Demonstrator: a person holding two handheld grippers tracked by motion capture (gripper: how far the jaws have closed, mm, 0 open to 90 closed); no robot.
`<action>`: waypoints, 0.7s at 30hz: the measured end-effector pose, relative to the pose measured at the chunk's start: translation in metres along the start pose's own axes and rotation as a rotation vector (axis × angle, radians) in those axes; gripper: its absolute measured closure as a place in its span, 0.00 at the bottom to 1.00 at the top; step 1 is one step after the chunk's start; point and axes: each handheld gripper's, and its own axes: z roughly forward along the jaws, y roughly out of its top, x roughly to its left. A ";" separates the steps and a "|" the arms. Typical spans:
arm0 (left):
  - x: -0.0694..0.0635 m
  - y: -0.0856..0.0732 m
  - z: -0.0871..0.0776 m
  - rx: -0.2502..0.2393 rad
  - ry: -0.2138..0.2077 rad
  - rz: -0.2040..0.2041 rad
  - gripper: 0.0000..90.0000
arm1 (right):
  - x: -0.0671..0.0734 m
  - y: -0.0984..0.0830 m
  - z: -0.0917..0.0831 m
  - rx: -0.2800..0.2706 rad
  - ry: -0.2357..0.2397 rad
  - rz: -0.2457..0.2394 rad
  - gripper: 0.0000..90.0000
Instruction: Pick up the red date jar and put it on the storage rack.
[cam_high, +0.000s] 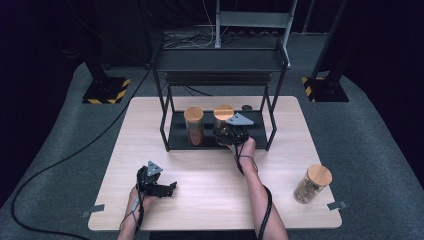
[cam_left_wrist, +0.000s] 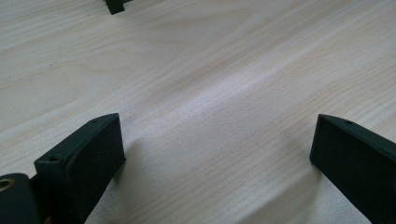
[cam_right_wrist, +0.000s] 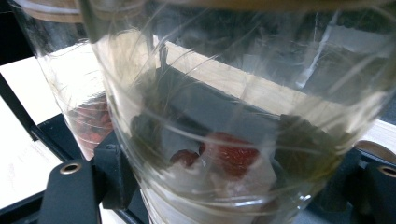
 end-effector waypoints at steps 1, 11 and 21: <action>0.000 0.000 0.000 0.000 0.000 0.000 0.03 | 0.000 0.000 0.000 0.000 -0.001 0.000 0.27; 0.000 0.000 0.000 0.000 0.000 0.000 0.03 | 0.001 0.000 0.006 0.003 0.002 0.003 0.27; 0.000 0.000 0.000 -0.001 0.000 -0.001 0.03 | 0.005 -0.002 0.013 0.020 0.008 -0.004 0.27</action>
